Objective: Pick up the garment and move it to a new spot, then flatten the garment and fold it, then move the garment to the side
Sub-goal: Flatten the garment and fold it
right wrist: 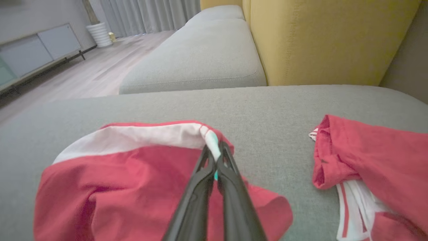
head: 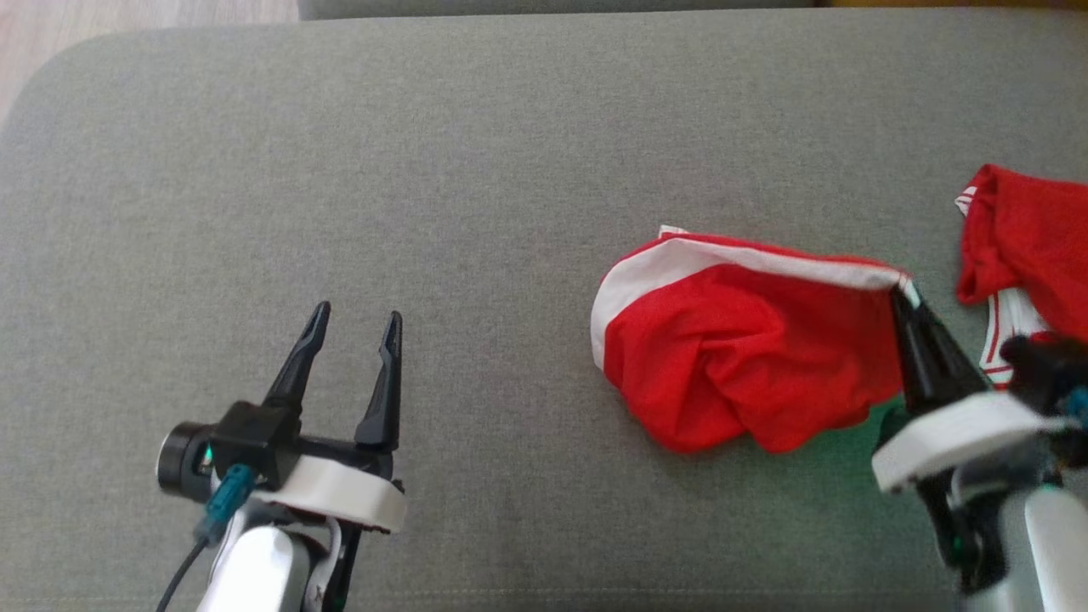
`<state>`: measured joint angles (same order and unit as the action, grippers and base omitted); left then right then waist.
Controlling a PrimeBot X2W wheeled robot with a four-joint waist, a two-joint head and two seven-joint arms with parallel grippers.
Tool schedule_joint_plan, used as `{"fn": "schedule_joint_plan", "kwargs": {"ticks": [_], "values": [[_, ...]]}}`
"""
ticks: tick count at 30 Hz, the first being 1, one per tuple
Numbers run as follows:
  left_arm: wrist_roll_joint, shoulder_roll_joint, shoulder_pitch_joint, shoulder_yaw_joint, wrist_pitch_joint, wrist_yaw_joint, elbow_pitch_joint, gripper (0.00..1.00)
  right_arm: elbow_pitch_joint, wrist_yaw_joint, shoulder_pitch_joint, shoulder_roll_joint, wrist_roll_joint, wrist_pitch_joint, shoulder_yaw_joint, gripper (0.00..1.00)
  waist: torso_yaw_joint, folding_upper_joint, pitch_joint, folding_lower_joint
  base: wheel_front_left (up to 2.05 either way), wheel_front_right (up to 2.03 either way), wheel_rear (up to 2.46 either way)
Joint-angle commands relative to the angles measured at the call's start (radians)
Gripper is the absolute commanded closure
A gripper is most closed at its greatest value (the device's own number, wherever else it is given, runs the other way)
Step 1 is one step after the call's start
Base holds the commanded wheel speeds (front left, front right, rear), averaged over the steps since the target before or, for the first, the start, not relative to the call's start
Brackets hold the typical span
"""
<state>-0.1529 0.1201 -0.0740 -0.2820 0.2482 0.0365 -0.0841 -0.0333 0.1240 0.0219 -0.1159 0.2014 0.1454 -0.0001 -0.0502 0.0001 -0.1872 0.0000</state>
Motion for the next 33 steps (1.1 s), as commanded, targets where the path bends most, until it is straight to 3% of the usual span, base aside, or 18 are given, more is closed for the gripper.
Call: {"fn": "schedule_joint_plan", "kwargs": {"ticks": [1, 7, 8, 9, 10, 11, 12, 13, 17, 21, 26, 33], "values": [[-0.008, 0.003, -0.053, 0.025, 0.011, 0.006, 0.026, 0.0, 0.013, 0.007, 0.076, -0.014, 0.029, -0.015, 0.012, 1.0, -0.002, -0.0001, -0.002, 0.0, 0.0, 0.0, 0.0], [-0.008, -0.005, -0.079, 0.01, 0.012, -0.003, 0.019, 0.0, 0.226, 0.007, 0.211, -0.034, 0.091, -0.063, -0.012, 1.0, -0.028, -0.0001, -0.03, 0.0, 0.0, 0.0, 0.0], [-0.008, -0.007, -0.084, 0.008, 0.012, -0.004, 0.017, 0.0, 0.259, 0.007, 0.231, -0.038, 0.091, -0.077, -0.009, 0.84, -0.032, -0.0001, -0.035, 0.0, 0.0, 0.0, 0.0], [-0.008, -0.007, -0.084, 0.008, 0.012, -0.004, 0.017, 0.0, 0.259, 0.007, 0.231, -0.038, 0.091, -0.077, -0.009, 0.84, -0.032, -0.0001, -0.035, 0.0, 0.0, 0.0, 0.0], [-0.007, -0.009, -0.089, 0.006, 0.013, -0.005, 0.016, 0.0, 0.292, 0.007, 0.249, -0.041, 0.093, -0.09, -0.005, 0.65, -0.036, -0.0001, -0.04, 0.0, 0.0, 0.0, 0.0], [-0.007, -0.01, -0.092, 0.005, 0.013, -0.005, 0.014, 0.0, 0.325, 0.007, 0.264, -0.045, 0.089, -0.1, 0.0, 0.57, -0.039, -0.0001, -0.043, 0.0, 0.0, 0.0, 0.0], [-0.007, -0.012, -0.095, 0.004, 0.013, -0.005, 0.012, 0.0, 0.355, 0.007, 0.278, -0.048, 0.084, -0.113, 0.005, 0.15, -0.041, -0.0001, -0.045, 0.0, 0.0, 0.0, 0.0], [-0.007, -0.013, -0.097, 0.004, 0.013, -0.005, 0.011, 0.0, 0.38, 0.007, 0.291, -0.047, 0.083, -0.125, 0.01, 0.0, -0.042, -0.0001, -0.047, 0.0, 0.0, 0.0, 0.0], [-0.007, -0.017, -0.095, 0.007, 0.013, -0.004, 0.013, 0.0, 0.436, 0.007, 0.318, -0.046, 0.081, -0.172, 0.031, 0.0, -0.042, -0.0001, -0.047, 0.0, 0.0, 0.0, 0.0], [-0.006, -0.017, -0.086, 0.015, 0.013, -0.004, 0.013, 0.0, 0.41, 0.007, 0.311, -0.06, 0.064, -0.217, 0.055, 0.0, -0.034, -0.0001, -0.036, 0.0, 0.0, 0.0, 0.0], [-0.005, -0.009, -0.071, 0.029, 0.013, 0.001, 0.014, 0.0, 0.275, 0.007, 0.265, -0.076, 0.028, -0.239, 0.082, 0.0, -0.017, -0.0001, -0.01, 0.0, 0.0, 0.0, 0.0], [-0.005, 0.005, -0.045, 0.041, 0.013, 0.007, 0.013, 0.0, 0.041, 0.007, 0.13, -0.05, -0.009, -0.178, 0.068, 0.0, -0.001, -0.0001, 0.031, 0.0, 0.0, 0.0, 0.0]]}}
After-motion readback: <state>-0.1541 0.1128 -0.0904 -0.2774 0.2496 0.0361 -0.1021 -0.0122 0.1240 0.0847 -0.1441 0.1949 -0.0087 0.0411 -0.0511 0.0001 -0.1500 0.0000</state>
